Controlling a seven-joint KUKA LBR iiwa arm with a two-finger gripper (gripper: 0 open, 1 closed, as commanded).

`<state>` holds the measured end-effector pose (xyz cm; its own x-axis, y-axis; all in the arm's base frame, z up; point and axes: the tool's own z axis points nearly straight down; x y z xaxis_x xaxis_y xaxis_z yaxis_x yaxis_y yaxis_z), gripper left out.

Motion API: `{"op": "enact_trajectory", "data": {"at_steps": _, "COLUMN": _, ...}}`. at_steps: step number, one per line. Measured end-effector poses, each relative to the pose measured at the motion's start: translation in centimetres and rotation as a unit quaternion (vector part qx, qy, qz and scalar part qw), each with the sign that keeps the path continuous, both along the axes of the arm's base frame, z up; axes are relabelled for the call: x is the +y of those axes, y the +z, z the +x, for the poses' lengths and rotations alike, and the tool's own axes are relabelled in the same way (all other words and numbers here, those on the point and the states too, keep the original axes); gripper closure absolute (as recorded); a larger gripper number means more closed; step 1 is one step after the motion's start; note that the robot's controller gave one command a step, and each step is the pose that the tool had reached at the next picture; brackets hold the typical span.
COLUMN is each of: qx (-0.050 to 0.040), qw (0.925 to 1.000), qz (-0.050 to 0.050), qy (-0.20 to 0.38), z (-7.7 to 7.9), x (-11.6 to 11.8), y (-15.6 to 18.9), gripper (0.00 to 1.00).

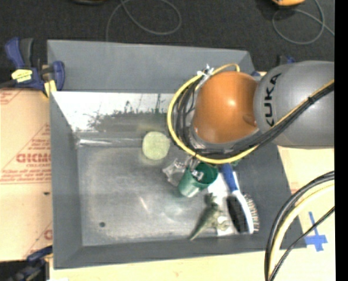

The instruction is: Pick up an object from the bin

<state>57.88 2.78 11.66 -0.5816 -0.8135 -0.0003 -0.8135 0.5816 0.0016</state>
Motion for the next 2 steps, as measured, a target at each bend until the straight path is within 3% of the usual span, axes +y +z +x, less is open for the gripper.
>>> {"op": "enact_trajectory", "data": {"at_steps": 1, "qx": -0.0045, "qw": 1.0000, "qz": 0.000, "qy": -0.001, "z": 0.21, "x": -0.01, "y": 1.37, "gripper": 1.00}}
{"op": "enact_trajectory", "data": {"at_steps": 2, "qx": -0.0032, "qw": 1.0000, "qz": 0.000, "qy": -0.001, "z": 0.16, "x": -0.01, "y": 1.98, "gripper": 1.00}}
